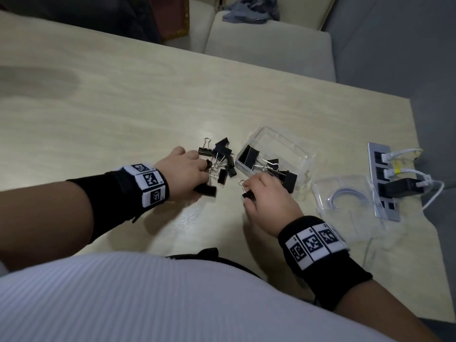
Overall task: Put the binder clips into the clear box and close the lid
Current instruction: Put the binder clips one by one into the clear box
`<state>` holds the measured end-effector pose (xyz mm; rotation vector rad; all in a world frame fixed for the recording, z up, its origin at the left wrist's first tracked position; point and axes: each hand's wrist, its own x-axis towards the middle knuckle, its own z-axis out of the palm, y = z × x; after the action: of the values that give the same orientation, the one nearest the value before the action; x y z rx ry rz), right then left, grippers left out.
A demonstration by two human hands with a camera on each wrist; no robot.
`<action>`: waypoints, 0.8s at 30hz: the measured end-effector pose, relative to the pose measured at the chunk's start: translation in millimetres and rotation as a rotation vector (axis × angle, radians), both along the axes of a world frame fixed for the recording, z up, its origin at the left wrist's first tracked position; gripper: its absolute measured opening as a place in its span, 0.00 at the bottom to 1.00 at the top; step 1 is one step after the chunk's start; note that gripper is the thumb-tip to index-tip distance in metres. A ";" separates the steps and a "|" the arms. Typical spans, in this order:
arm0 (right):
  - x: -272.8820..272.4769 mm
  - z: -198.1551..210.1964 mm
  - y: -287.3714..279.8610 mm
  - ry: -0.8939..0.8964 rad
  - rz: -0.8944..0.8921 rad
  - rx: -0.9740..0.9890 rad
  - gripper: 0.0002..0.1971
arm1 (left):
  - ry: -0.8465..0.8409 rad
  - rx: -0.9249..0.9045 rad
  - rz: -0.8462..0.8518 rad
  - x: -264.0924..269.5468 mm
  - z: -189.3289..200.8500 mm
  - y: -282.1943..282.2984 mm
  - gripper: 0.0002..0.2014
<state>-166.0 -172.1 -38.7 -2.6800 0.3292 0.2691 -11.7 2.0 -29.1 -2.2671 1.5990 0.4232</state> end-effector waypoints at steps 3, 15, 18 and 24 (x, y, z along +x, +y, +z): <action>0.1 1.8 -1.2 -0.035 -0.030 0.058 0.17 | 0.050 -0.079 0.069 2.1 4.1 -6.9 0.19; 10.7 32.4 -9.4 -0.217 -0.355 0.582 0.13 | 0.855 -0.578 0.532 11.0 46.9 -53.6 0.10; 11.0 32.1 -14.4 -0.284 -0.492 0.718 0.07 | 0.896 -0.566 0.572 6.3 44.2 -67.4 0.10; 13.6 28.2 -32.6 -0.319 -0.713 0.763 0.07 | 0.680 -0.462 0.602 5.2 31.0 -90.4 0.14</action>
<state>-152.4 -204.7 -10.5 -1.6868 0.8433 -0.2162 -6.6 -88.4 2.0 -3.2021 1.3182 1.1844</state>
